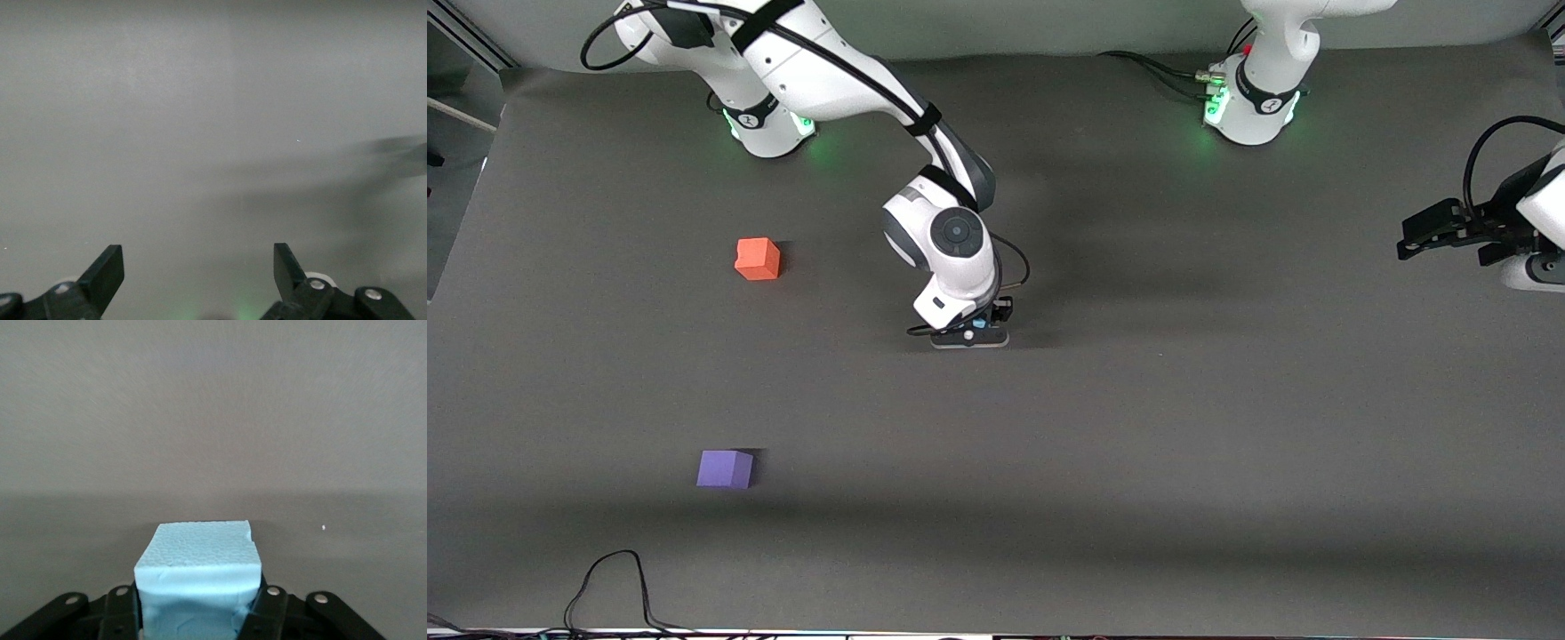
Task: Place blue block between orange and purple blocks
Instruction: 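Carry the blue block with the right gripper toward the orange block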
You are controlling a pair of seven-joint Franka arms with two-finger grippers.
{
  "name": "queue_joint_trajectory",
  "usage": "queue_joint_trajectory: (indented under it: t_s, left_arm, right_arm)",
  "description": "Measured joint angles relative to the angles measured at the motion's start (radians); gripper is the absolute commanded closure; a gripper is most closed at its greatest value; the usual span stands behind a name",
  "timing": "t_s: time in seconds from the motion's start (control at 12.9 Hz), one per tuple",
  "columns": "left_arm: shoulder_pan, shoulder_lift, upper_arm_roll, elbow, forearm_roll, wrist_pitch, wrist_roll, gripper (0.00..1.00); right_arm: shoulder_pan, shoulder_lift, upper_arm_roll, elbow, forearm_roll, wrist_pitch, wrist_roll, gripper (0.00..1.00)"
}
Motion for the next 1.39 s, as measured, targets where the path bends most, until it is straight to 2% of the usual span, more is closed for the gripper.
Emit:
queue_joint_trajectory:
  t_s: [0.23,0.39,0.54,0.7,0.77,0.93,1.0,1.16,1.39]
  left_arm:
    - [0.0,0.0,0.0,-0.001,0.0,0.0,0.0,0.0]
    - [0.0,0.0,0.0,-0.001,0.0,-0.001,0.001,0.0]
    - [0.0,0.0,0.0,-0.001,0.0,-0.001,0.001,0.0]
    - [0.0,0.0,0.0,-0.001,0.0,-0.003,0.001,0.0]
    - [0.0,0.0,0.0,-0.001,0.0,-0.004,0.001,0.0]
    - [0.0,0.0,0.0,-0.002,0.0,-0.006,0.001,0.0]
    - [0.0,0.0,0.0,-0.002,0.0,-0.007,0.001,0.0]
    - [0.0,0.0,0.0,-0.002,0.0,-0.007,0.001,0.0]
    - [0.0,0.0,0.0,-0.002,0.0,-0.008,0.001,0.0]
  right_arm:
    - [-0.012,-0.134,-0.029,0.058,0.0,-0.196,-0.006,0.52]
    - [-0.055,-0.225,-0.034,0.168,0.009,-0.422,-0.05,0.52]
    - [-0.113,-0.272,-0.035,0.313,0.045,-0.61,-0.115,0.52]
    - [-0.17,-0.299,-0.036,0.427,0.063,-0.723,-0.149,0.51]
    - [-0.196,-0.319,-0.037,0.448,0.065,-0.759,-0.177,0.51]
    - [-0.244,-0.369,-0.057,0.448,0.066,-0.817,-0.273,0.51]
    - [-0.261,-0.397,-0.086,0.433,0.066,-0.833,-0.327,0.51]
    - [-0.275,-0.461,-0.175,0.37,0.067,-0.846,-0.455,0.51]
    - [-0.281,-0.553,-0.341,0.224,0.069,-0.832,-0.647,0.51]
